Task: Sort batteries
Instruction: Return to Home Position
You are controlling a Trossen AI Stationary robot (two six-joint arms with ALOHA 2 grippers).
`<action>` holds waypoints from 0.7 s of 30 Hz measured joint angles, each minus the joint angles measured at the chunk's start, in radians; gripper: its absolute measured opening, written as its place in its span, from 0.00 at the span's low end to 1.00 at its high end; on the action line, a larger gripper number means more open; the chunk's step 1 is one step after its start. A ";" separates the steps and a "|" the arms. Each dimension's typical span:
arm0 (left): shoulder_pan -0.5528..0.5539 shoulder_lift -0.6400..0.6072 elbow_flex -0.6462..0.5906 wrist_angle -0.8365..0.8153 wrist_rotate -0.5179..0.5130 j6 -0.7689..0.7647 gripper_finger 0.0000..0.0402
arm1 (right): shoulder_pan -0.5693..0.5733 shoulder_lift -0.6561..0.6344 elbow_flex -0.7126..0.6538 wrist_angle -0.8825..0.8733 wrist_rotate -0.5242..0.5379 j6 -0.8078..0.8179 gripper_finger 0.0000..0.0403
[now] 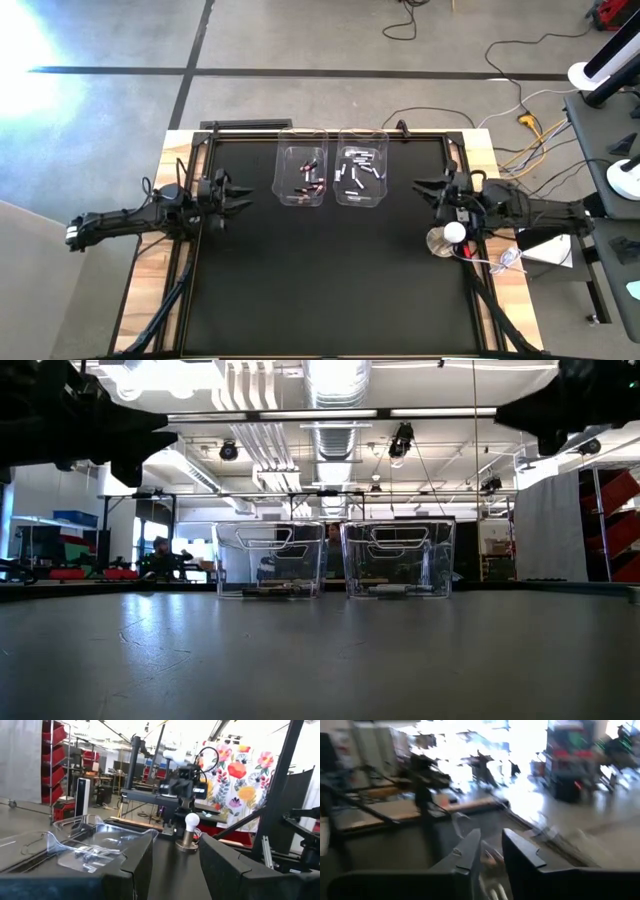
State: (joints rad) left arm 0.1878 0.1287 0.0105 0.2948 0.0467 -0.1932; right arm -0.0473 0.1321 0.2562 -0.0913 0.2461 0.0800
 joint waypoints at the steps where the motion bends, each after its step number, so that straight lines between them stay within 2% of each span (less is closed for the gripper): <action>1: -0.002 0.000 0.000 -0.002 0.000 0.000 0.35 | 0.001 -0.019 0.005 0.000 -0.030 -0.023 0.17; 5: -0.014 -0.015 0.000 -0.014 0.000 -0.012 0.35 | 0.001 -0.132 0.002 -0.072 -0.093 -0.051 0.10; 8: -0.034 -0.033 0.000 -0.048 -0.002 -0.018 0.35 | 0.002 -0.127 -0.008 -0.099 -0.105 -0.039 0.06; 13: -0.066 -0.059 0.000 -0.053 -0.037 -0.007 0.35 | 0.003 -0.126 -0.105 0.064 -0.195 -0.040 0.03; 17: -0.114 -0.068 0.000 -0.095 -0.080 -0.003 0.35 | 0.003 -0.130 -0.231 0.240 -0.202 -0.055 0.03; 21: -0.176 -0.067 0.000 -0.128 -0.191 0.039 0.35 | 0.001 -0.112 -0.243 0.223 -0.189 -0.104 0.03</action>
State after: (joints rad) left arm 0.0119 0.0621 0.0105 0.1665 -0.1447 -0.1543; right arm -0.0466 0.0201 0.0135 0.1317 0.0573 -0.0243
